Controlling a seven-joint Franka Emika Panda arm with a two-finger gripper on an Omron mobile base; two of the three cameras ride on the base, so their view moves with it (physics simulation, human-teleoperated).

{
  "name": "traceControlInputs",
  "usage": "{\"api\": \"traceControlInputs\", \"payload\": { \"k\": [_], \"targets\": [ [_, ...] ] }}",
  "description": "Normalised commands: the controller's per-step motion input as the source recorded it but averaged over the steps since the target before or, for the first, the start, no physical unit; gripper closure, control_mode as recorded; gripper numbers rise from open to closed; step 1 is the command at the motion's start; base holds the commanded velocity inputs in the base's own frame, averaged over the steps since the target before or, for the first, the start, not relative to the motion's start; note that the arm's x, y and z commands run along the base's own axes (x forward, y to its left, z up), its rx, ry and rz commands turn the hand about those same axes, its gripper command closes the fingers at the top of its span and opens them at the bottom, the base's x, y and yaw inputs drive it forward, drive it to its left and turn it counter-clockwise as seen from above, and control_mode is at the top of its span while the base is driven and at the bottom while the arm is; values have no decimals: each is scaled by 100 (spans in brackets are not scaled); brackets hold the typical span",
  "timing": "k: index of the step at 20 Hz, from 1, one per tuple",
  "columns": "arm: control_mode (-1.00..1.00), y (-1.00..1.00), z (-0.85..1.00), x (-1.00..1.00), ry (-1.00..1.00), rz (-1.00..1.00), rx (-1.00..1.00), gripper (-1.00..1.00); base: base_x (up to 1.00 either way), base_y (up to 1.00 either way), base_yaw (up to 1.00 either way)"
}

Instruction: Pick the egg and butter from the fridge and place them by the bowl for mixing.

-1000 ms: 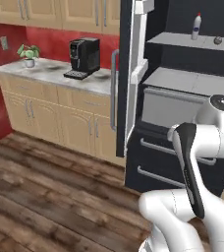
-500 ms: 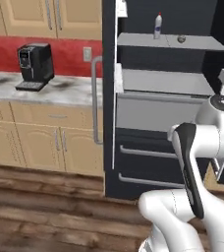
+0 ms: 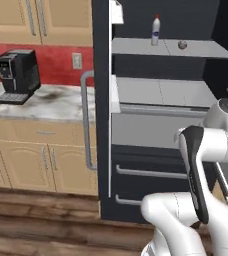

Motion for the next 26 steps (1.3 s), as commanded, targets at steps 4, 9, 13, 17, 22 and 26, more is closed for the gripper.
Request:
{"api": "traceControlInputs", "payload": {
  "k": [4,9,13,17,22,26],
  "targets": [
    [100,0,0,0,0,0,0,-100,59,-4,8],
    [100,0,0,0,0,0,0,-100,61,-2,-6],
    [100,0,0,0,0,0,0,-100,56,4,-37],
    [100,0,0,0,0,0,0,-100,53,2,-42],
    [100,0,0,0,0,0,0,-100,57,6,-9],
    [100,0,0,0,0,0,0,-100,60,7,0]
  ]
}}
